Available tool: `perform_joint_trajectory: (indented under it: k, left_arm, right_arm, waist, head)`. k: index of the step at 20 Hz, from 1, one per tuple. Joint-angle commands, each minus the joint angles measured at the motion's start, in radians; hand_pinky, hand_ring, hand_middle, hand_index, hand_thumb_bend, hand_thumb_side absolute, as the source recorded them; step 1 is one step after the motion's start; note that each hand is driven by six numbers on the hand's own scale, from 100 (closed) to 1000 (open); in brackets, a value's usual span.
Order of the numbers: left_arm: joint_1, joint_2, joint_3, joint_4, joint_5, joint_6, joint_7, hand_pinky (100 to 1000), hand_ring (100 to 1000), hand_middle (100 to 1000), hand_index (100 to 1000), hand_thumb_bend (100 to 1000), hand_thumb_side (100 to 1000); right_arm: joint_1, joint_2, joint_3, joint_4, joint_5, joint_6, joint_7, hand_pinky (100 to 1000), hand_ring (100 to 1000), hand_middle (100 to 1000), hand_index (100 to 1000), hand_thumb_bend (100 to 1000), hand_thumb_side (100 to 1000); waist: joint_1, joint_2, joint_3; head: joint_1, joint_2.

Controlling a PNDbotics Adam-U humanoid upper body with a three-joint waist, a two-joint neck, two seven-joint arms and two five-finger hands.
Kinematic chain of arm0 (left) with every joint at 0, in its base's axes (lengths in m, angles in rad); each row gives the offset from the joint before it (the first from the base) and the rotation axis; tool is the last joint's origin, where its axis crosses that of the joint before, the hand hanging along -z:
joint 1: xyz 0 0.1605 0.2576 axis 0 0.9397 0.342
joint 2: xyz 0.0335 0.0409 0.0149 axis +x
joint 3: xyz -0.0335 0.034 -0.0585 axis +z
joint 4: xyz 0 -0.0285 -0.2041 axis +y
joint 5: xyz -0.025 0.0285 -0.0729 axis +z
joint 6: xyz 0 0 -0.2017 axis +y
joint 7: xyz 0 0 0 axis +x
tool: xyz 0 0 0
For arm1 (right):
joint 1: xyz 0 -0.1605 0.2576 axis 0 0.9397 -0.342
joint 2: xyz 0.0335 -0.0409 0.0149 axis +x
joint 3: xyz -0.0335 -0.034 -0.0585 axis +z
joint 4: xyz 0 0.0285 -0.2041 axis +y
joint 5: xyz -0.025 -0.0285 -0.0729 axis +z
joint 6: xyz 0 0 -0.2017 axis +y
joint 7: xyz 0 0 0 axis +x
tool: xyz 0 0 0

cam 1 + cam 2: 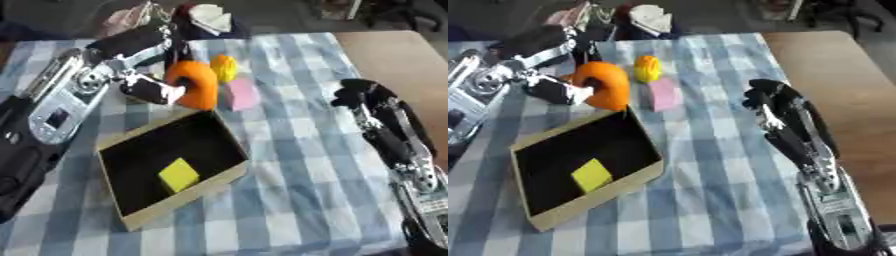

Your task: Pick up objects on the table and place them in the box.

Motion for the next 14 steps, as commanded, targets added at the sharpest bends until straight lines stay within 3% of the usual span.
perform_joint_trajectory:
  k: [1, 2, 3, 5, 7, 10, 14]
  left_arm:
    - [-0.011, -0.004, -0.015, 0.031, 0.019, -0.03, -0.06, 643, 492, 508, 622, 100, 162]
    - [-0.006, -0.009, -0.02, 0.042, 0.026, -0.036, -0.076, 653, 509, 528, 647, 140, 167]
    - [-0.002, -0.015, -0.024, 0.052, 0.035, -0.042, -0.088, 656, 512, 531, 650, 100, 198]
    - [0.003, -0.026, -0.028, 0.072, 0.055, -0.053, -0.104, 660, 521, 540, 658, 110, 219]
    - [0.007, -0.034, -0.032, 0.085, 0.083, -0.067, -0.123, 675, 562, 580, 695, 158, 298]
    - [0.009, -0.032, -0.034, 0.09, 0.114, -0.081, -0.163, 736, 709, 715, 780, 317, 488]
    - [0.008, -0.01, -0.014, 0.067, 0.103, -0.085, -0.179, 766, 756, 768, 828, 422, 603]
  right_arm:
    - [-0.013, -0.011, -0.001, -0.013, -0.011, -0.006, 0.013, 783, 642, 630, 756, 100, 583]
    - [-0.013, -0.011, 0.001, -0.013, -0.011, -0.008, 0.019, 783, 643, 629, 751, 100, 584]
    - [-0.014, -0.011, 0.003, -0.014, -0.013, -0.01, 0.025, 783, 643, 629, 750, 100, 584]
    - [-0.017, -0.011, 0.005, -0.014, -0.014, -0.013, 0.037, 783, 641, 625, 752, 100, 583]
    - [-0.016, -0.012, 0.004, -0.013, -0.015, -0.015, 0.043, 784, 641, 616, 744, 100, 585]
    - [-0.015, -0.013, 0.004, -0.012, -0.017, -0.019, 0.053, 784, 642, 620, 748, 100, 587]
    - [-0.018, -0.009, 0.002, -0.012, -0.016, -0.018, 0.054, 784, 643, 621, 754, 100, 585]
  waist:
    - [0.015, -0.019, -0.003]
    - [0.016, -0.018, -0.004]
    - [0.016, -0.017, -0.005]
    - [0.015, -0.015, -0.01]
    - [0.014, -0.014, -0.014]
    - [0.013, -0.014, -0.016]
    - [0.016, -0.016, -0.012]
  head:
    - [0.0, 0.005]
    - [-0.001, 0.005]
    - [-0.002, 0.005]
    - [-0.001, 0.005]
    - [0.001, 0.005]
    - [0.002, 0.005]
    - [-0.002, 0.005]
